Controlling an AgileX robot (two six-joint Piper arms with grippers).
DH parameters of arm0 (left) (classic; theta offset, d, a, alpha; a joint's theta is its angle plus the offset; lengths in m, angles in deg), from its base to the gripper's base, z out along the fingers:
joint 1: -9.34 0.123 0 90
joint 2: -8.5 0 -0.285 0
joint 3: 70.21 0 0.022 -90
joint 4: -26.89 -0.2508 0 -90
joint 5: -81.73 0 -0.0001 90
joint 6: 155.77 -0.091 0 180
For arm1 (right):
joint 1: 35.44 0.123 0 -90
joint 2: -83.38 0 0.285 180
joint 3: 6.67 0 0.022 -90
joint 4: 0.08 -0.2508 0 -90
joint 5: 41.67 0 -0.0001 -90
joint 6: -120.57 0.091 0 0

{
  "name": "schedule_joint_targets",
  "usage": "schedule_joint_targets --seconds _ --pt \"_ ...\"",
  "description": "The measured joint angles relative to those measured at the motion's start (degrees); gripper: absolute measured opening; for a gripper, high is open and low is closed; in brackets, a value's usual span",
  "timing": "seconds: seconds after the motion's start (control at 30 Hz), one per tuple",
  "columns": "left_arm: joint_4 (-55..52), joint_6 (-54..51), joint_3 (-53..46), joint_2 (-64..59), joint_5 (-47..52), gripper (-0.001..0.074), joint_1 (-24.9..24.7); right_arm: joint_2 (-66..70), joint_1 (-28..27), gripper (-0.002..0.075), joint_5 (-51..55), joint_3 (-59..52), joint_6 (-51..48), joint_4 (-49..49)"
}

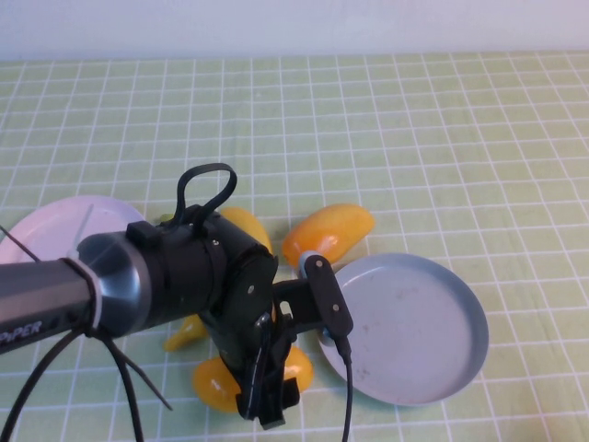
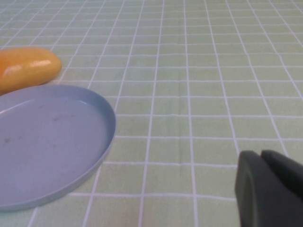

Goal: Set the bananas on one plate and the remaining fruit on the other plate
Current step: Put one type of fruit in the left plate

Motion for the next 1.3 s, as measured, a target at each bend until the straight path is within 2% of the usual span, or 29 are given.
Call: schedule_joint_targets --seconds 0.03,0.33,0.57,0.7,0.97,1.13,1.3 --pt "0.00 0.00 0.00 0.00 0.00 0.0547 0.00 0.00 0.00 -0.0017 0.00 0.00 0.00 0.00" --pt "0.22 0.49 0.64 1.01 4.04 0.0551 0.00 0.00 0.00 -0.0017 0.00 0.00 0.00 0.00" --pt "-4.10 11.50 5.76 11.50 9.21 0.0551 1.14 0.00 0.00 -0.0017 0.00 0.00 0.00 0.00" --pt "-9.32 20.09 7.15 14.42 10.19 0.0551 8.11 0.00 0.00 -0.0017 0.00 0.00 0.00 0.00" --pt "-10.86 22.67 7.53 9.38 6.56 0.0551 27.13 0.00 0.00 -0.0017 0.00 0.00 0.00 0.00" --pt "-10.40 23.25 11.71 1.91 6.78 0.0551 33.90 0.00 0.00 -0.0017 0.00 0.00 0.00 0.00" --pt "-7.11 23.44 20.32 -6.29 10.52 0.0551 37.66 0.00 0.00 -0.0017 0.00 0.00 0.00 0.00"
